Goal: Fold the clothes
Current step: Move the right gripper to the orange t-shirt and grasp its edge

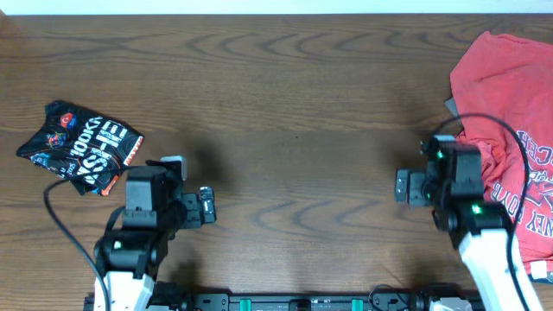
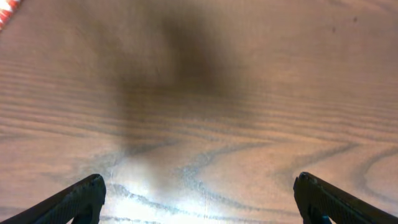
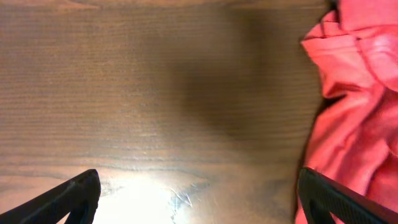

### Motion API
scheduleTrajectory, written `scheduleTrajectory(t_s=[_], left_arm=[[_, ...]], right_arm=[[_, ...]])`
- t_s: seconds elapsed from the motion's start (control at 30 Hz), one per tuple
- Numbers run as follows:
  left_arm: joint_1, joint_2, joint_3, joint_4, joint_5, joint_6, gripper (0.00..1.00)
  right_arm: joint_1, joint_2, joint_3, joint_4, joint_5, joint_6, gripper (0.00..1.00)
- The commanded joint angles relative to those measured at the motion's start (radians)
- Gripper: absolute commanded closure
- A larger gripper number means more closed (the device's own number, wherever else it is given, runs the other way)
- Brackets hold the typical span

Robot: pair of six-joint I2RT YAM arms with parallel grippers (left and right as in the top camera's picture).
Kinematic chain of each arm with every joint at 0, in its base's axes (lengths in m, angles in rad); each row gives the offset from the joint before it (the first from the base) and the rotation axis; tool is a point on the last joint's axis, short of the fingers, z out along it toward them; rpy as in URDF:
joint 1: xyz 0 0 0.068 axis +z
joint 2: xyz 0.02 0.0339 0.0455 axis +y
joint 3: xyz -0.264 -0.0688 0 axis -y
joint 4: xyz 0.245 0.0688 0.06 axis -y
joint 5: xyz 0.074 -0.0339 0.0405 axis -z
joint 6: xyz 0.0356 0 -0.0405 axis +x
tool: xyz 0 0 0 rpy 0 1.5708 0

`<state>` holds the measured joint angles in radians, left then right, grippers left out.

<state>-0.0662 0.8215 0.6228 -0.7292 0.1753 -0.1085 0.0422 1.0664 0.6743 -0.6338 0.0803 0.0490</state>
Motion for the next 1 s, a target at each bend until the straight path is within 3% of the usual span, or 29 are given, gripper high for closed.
scheduleTrajectory(t_s=[0.0,0.2,0.47,0.7,0.77,0.9,0.97], left_arm=[[0.006,0.05,0.019,-0.007,0.024,-0.01,0.02],[0.006,0.121,0.019,-0.005,0.023,-0.01,0.02],[0.006,0.185,0.019,-0.002,0.023,-0.01,0.02],[0.006,0.204,0.019,0.002,0.023,-0.01,0.02],[0.006,0.204,0.019,0.009,0.023,-0.01,0.02],[0.006,0.204,0.019,0.02,0.023,-0.01,0.02],[0.006,0.204,0.019,0.022,0.023,-0.01,0.02]], right_arm=[[-0.01,0.07,0.032,0.018,0.044,0.017,0.01],[-0.045,0.208,0.031,0.04,0.389,0.187,0.01],[-0.141,0.431,0.031,0.096,0.402,0.233,0.18],[-0.215,0.548,0.031,0.146,0.401,0.269,0.39],[-0.223,0.556,0.031,0.151,0.4,0.269,0.51],[-0.229,0.555,0.031,0.151,0.399,0.269,0.94],[-0.229,0.555,0.031,0.148,0.38,0.269,0.99]])
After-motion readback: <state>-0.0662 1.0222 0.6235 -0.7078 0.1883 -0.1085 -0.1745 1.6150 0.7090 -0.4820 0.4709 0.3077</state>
